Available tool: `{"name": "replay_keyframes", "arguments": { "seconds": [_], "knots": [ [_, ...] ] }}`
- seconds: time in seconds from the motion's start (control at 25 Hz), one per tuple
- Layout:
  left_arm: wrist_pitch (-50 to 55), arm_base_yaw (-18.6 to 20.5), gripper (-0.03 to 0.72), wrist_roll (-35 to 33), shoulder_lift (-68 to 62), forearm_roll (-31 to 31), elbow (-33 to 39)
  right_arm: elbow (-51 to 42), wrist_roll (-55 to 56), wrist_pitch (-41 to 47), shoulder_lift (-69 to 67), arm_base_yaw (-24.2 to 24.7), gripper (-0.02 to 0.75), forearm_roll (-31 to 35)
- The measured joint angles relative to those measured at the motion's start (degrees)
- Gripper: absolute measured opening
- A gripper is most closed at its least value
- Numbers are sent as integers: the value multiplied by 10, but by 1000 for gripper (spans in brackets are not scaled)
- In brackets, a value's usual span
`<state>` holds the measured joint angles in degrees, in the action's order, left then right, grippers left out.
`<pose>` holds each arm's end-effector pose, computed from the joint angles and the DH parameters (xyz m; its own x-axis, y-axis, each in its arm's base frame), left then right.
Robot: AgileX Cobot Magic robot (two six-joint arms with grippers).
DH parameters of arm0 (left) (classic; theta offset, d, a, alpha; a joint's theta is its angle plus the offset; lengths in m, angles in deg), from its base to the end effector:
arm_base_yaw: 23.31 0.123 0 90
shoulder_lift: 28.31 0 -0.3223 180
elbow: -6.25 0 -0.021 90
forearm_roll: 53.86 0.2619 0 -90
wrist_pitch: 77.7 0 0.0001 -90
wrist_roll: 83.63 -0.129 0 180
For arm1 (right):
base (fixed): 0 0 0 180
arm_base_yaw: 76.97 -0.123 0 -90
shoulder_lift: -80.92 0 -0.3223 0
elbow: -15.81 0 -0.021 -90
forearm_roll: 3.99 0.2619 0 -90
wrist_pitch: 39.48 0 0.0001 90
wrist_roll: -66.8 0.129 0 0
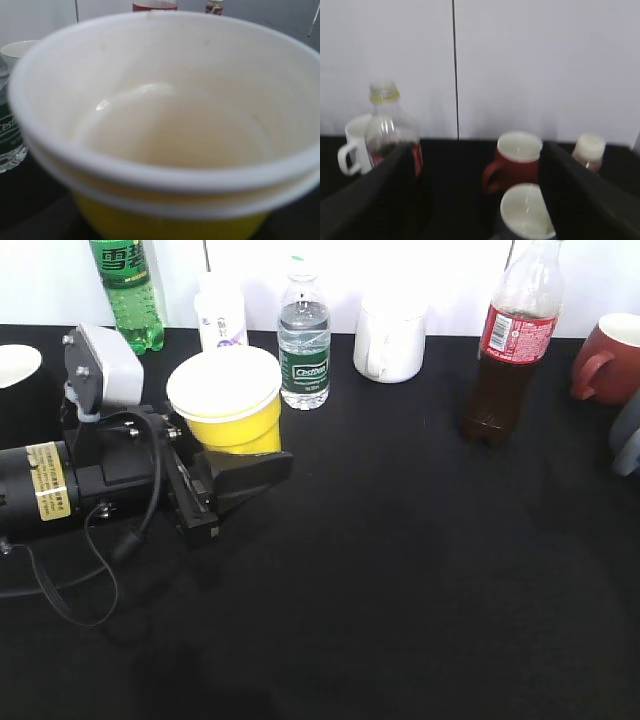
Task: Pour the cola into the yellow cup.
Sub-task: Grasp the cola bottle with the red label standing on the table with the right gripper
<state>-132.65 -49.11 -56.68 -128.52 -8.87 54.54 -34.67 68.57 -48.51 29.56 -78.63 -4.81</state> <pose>0.2505 -0.2040 0.2036 -0.1626 0.1246 -0.9788 0.8715 0.4833 -0.0832 0.1881 0.0057 0.3351 -0.0495 0.0153 -0.9987 -0.0304 0.9994 0.0168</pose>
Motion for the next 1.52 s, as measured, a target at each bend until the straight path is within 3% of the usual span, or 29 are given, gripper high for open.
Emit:
{"name": "replay_keyframes", "arguments": {
  "seconds": [0.08, 0.2, 0.24, 0.36, 0.44, 0.64, 1.08, 1.52],
  "knots": [
    [0, 0, 445, 0, 0, 0, 0, -66, 47, -89, -51, 0, 585, -46],
    [0, 0, 445, 0, 0, 1, 0, -117, 228, -264, -143, 0, 585, -276],
    [0, 0, 445, 0, 0, 1, 0, -119, 252, -302, -186, 0, 585, -314],
    [0, 0, 445, 0, 0, 1, 0, -117, 268, -426, -330, 0, 587, -336],
    [0, 0, 445, 0, 0, 1, 0, -92, 269, -449, -400, 0, 587, -370],
    [0, 0, 445, 0, 0, 1, 0, 10, 269, -375, -465, 0, 589, -382],
    [0, 0, 445, 0, 0, 1, 0, 136, 270, -371, -604, 0, 589, -372],
    [0, 0, 445, 0, 0, 1, 0, 204, 274, -429, -671, 0, 589, -401]
  ]
}}
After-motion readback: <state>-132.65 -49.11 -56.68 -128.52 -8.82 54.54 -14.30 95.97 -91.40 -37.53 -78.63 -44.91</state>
